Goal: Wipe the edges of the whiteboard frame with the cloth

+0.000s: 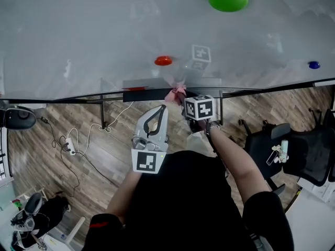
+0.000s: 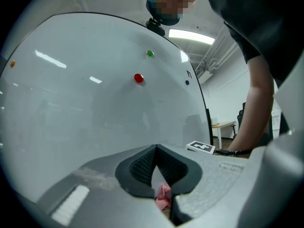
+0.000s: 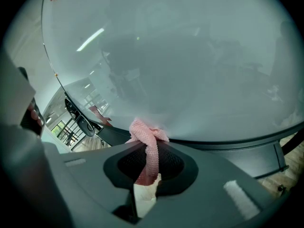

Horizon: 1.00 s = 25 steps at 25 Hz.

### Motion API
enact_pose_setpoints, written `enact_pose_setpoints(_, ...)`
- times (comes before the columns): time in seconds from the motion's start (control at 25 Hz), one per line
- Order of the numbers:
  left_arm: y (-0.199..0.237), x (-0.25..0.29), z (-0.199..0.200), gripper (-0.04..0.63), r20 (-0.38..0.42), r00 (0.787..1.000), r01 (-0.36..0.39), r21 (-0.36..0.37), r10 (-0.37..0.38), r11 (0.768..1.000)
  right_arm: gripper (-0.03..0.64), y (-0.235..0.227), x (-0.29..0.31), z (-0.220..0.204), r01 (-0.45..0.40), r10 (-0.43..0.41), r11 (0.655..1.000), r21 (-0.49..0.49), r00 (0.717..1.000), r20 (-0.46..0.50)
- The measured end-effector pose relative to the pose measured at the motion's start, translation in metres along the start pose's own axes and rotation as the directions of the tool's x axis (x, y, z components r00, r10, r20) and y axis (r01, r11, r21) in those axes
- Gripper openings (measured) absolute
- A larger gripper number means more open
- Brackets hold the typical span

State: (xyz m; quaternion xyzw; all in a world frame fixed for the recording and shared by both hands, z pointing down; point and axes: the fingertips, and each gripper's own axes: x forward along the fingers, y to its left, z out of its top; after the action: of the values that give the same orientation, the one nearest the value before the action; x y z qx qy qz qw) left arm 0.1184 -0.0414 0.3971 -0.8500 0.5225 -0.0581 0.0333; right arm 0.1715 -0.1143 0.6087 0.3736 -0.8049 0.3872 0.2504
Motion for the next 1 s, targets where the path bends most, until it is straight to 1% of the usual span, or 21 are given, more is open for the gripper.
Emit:
enact_pose_setpoints(0.08, 0.000, 0.001, 0.000, 0.000, 0.000, 1.000, -0.008, -0.010, 0.008, 1.000, 0.057, 0.000, 0.000, 0.000, 0.000, 0.000, 1.000, 0.001, 1.000, 0.000)
enact_pose_setpoints(0.24, -0.002, 0.003, -0.001, 0.000, -0.002, 1.000, -0.008, -0.005, 0.008, 1.000, 0.057, -0.002, -0.001, 0.000, -0.003, 0.003, 1.000, -0.003, 1.000, -0.003)
enact_pose_setpoints(0.36, -0.005, 0.004, -0.003, 0.000, -0.014, 1.000, -0.012, -0.022, 0.012, 1.000, 0.057, -0.005, -0.002, -0.001, -0.002, 0.002, 1.000, -0.001, 1.000, -0.003)
enact_pose_setpoints(0.48, -0.009, 0.007, 0.001, 0.000, 0.005, 1.000, -0.006, -0.002, 0.007, 1.000, 0.057, -0.009, -0.005, -0.002, 0.000, 0.000, 1.000, 0.003, 1.000, -0.001)
enact_pose_setpoints(0.68, -0.016, 0.009, 0.001, 0.000, -0.007, 1.000, -0.007, -0.020, 0.007, 1.000, 0.057, -0.016, -0.010, -0.002, 0.006, -0.006, 1.000, 0.005, 1.000, 0.003)
enact_pose_setpoints(0.8, -0.022, 0.012, 0.003, 0.000, 0.006, 1.000, -0.002, -0.002, 0.002, 1.000, 0.057, -0.021, -0.014, -0.003, 0.009, -0.009, 1.000, 0.008, 1.000, 0.006)
enact_pose_setpoints(1.0, -0.031, 0.017, 0.001, 0.000, 0.001, 1.000, -0.005, -0.020, 0.005, 1.000, 0.057, -0.030, -0.020, -0.003, 0.013, -0.013, 1.000, 0.011, 1.000, 0.007)
